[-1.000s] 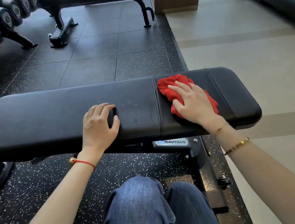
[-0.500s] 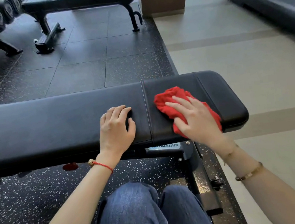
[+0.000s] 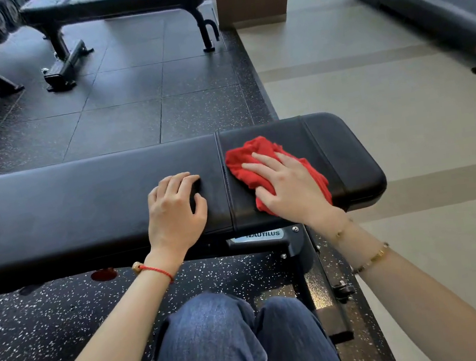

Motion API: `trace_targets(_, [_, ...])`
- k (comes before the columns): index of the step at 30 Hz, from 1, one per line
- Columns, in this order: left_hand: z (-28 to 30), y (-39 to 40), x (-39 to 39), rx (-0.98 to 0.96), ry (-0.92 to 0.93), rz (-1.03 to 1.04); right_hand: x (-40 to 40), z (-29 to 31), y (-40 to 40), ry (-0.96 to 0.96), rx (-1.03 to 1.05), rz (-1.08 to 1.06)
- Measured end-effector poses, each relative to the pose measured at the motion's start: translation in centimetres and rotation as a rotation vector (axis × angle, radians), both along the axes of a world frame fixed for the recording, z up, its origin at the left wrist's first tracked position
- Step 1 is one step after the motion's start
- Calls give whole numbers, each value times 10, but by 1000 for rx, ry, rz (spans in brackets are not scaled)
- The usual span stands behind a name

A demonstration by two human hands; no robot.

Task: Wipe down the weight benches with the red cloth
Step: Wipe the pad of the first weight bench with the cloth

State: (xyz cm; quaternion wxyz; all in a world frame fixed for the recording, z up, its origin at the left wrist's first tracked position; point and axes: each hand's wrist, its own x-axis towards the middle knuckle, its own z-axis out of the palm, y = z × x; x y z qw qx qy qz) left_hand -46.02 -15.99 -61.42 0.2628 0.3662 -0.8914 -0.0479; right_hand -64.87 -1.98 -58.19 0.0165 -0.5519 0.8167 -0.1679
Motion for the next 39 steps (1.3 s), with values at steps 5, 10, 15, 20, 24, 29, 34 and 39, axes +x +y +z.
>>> trace_targets(5, [-2, -1, 1, -9, 2, -9, -29, -5, 52, 33, -96, -184])
trace_targets(10, [-4, -1, 0, 1, -18, -6, -80, 0, 30, -2, -26, -415])
trace_targets(15, [1, 2, -1, 14, -22, -4, -80, 9, -27, -50, 41, -400])
trace_targets(20, [0, 1, 0, 17, -13, 0, -18, 7, -47, 3, 56, -106])
trace_targets(24, [-1, 0, 0, 11, 7, -2, 13, 0, -10, -14, -17, 33])
trace_targets(29, [-1, -1, 0, 19, 4, -9, -23, -1, 39, 15, -79, -120])
trace_targets(34, [-1, 1, -1, 7, 5, -3, -85, -1, 35, 14, -18, -360])
trace_targets(39, [2, 4, -2, 0, -6, 2, -97, 7, -23, -45, 39, -379])
